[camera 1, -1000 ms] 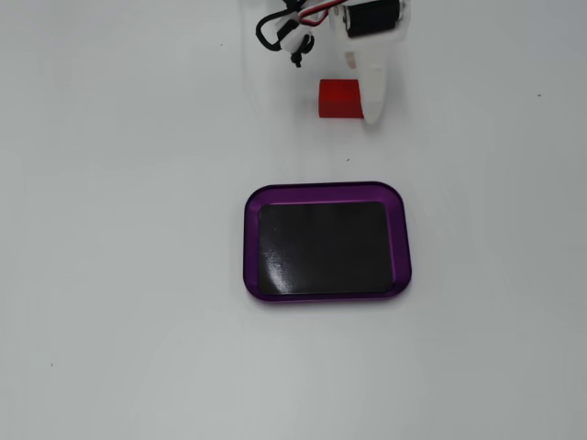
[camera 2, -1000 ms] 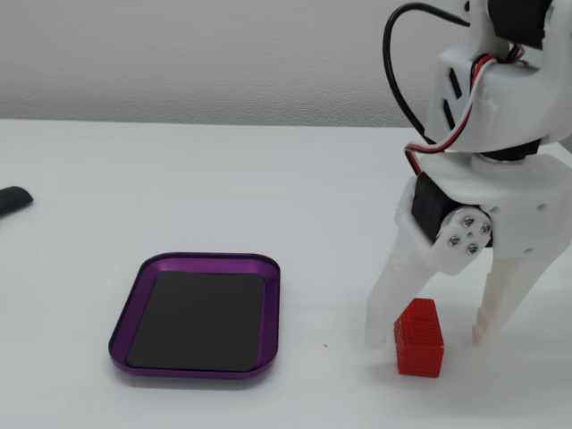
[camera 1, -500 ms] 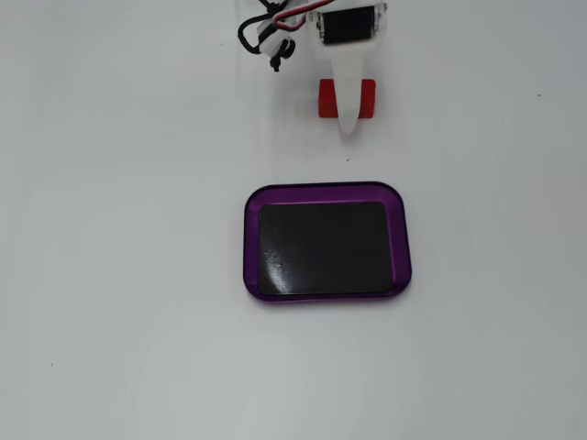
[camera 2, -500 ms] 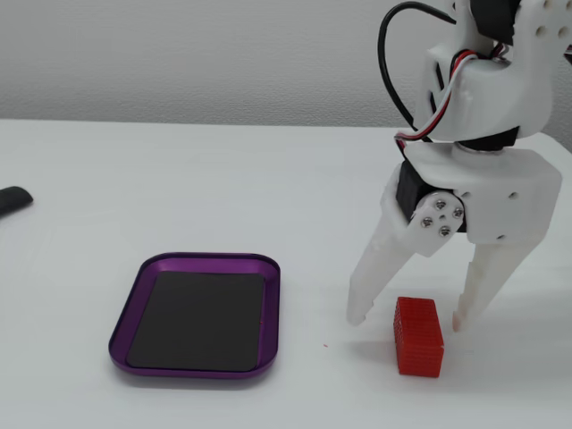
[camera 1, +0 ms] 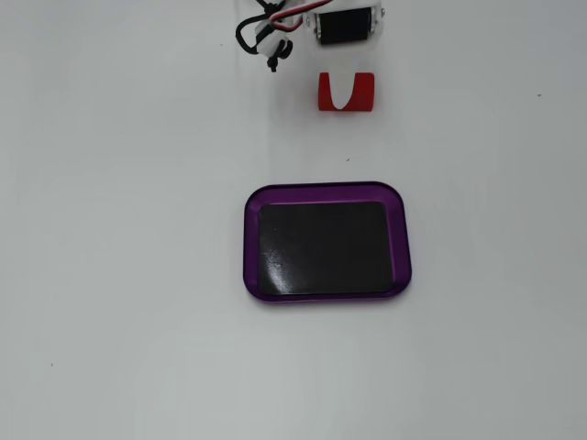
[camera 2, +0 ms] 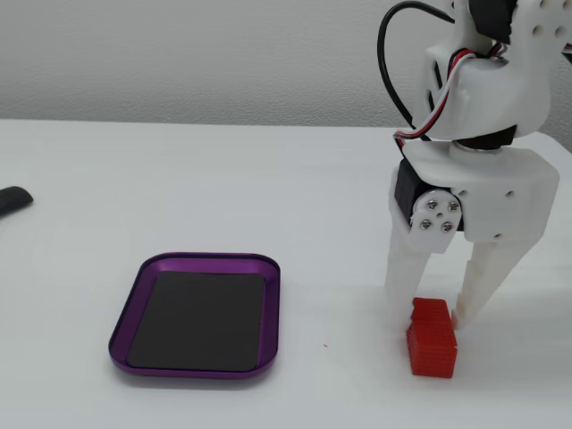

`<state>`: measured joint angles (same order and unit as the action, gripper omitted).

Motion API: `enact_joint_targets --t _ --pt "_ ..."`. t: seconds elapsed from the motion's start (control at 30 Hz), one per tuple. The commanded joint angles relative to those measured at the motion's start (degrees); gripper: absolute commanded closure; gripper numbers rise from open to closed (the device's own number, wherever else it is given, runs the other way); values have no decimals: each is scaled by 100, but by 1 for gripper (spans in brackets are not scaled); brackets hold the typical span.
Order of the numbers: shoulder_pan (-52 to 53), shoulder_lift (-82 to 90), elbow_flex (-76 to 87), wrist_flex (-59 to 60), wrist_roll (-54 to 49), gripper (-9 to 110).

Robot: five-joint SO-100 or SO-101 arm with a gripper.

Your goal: Pick up the cube and place it in the box.

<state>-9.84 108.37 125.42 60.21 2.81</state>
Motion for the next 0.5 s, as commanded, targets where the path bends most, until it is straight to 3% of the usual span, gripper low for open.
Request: enact_joint_targets --t 0.0,0.13,0.47 --pt "-35 -9 -18 9 -18 95" --pt "-35 9 -26 -26 -9 102" --pt "9 756 -114 -26 -53 102"
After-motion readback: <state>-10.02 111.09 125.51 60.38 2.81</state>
